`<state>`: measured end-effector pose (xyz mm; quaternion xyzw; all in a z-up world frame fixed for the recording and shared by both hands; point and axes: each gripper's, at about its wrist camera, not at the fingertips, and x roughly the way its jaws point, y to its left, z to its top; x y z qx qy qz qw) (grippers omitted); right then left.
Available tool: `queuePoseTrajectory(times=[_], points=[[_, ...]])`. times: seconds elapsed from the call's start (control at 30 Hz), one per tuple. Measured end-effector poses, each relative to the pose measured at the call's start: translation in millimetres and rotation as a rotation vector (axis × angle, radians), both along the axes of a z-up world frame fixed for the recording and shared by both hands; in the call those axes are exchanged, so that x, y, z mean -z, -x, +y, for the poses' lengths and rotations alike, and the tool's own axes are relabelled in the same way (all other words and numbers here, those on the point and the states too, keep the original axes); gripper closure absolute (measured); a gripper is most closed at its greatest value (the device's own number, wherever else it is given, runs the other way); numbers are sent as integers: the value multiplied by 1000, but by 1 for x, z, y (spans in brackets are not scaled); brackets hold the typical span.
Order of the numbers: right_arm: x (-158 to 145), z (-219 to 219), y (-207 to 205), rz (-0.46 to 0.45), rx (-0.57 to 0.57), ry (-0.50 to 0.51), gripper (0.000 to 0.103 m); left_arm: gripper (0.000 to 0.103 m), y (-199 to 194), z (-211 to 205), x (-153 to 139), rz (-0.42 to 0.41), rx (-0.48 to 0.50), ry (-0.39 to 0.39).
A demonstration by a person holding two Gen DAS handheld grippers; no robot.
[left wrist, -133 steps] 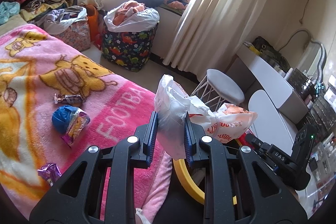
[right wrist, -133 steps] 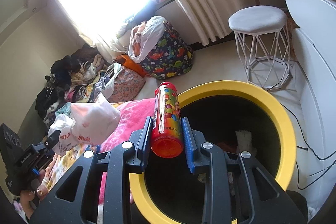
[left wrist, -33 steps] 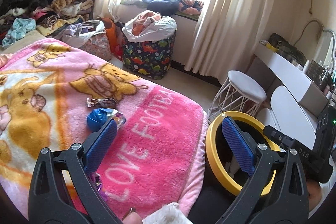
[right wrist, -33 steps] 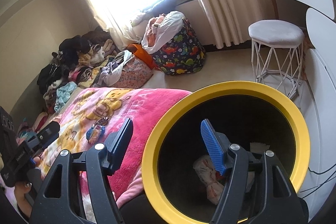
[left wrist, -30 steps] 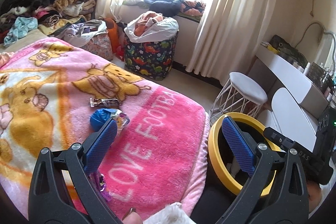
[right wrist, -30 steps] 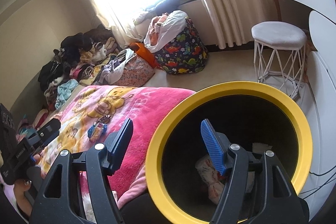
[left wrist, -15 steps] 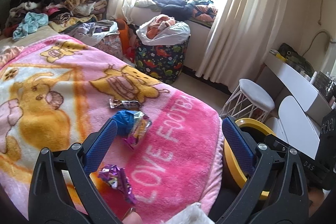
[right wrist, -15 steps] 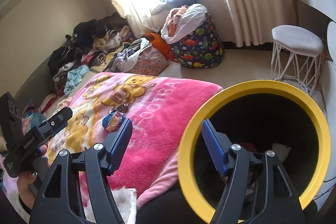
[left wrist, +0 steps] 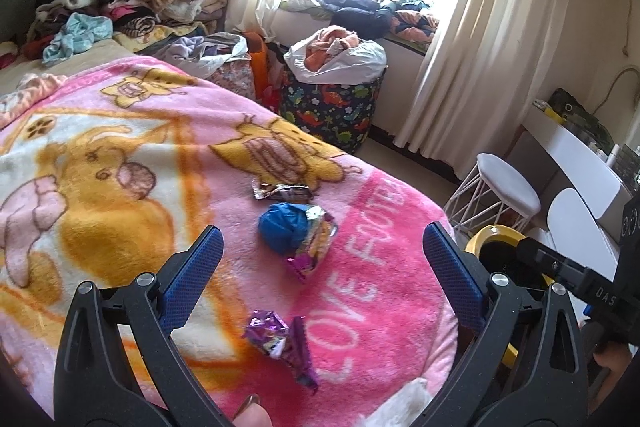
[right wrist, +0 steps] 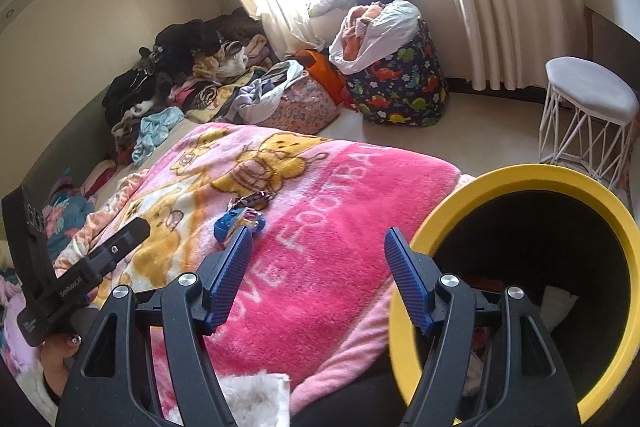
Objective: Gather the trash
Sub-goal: 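Move both open tools back toward the remaining wrappers on the blanket, then grasp the purple wrapper with the left tool while the right tool grasps the blue-and-yellow snack bag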
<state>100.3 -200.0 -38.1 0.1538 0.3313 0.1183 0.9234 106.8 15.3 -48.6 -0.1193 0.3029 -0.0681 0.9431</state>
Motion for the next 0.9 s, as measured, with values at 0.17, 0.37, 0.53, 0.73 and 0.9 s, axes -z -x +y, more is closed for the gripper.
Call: queuePoseTrajectory(times=[0.17, 0.37, 0.53, 0.73, 0.9], points=[[3, 17, -9, 9, -33, 14, 37, 11, 1, 13, 6, 16, -18, -7], [8, 37, -26, 32, -85, 21, 37, 11, 3, 28, 19, 57, -27, 0], [14, 52, -40, 57, -129, 1, 37, 11, 8, 33, 31, 90, 0, 10], [27, 74, -62, 110, -184, 4, 37, 11, 12, 26, 47, 140, 61, 10], [41, 95, -77, 156, -225, -1, 37, 17, 13, 20, 60, 177, 90, 16]])
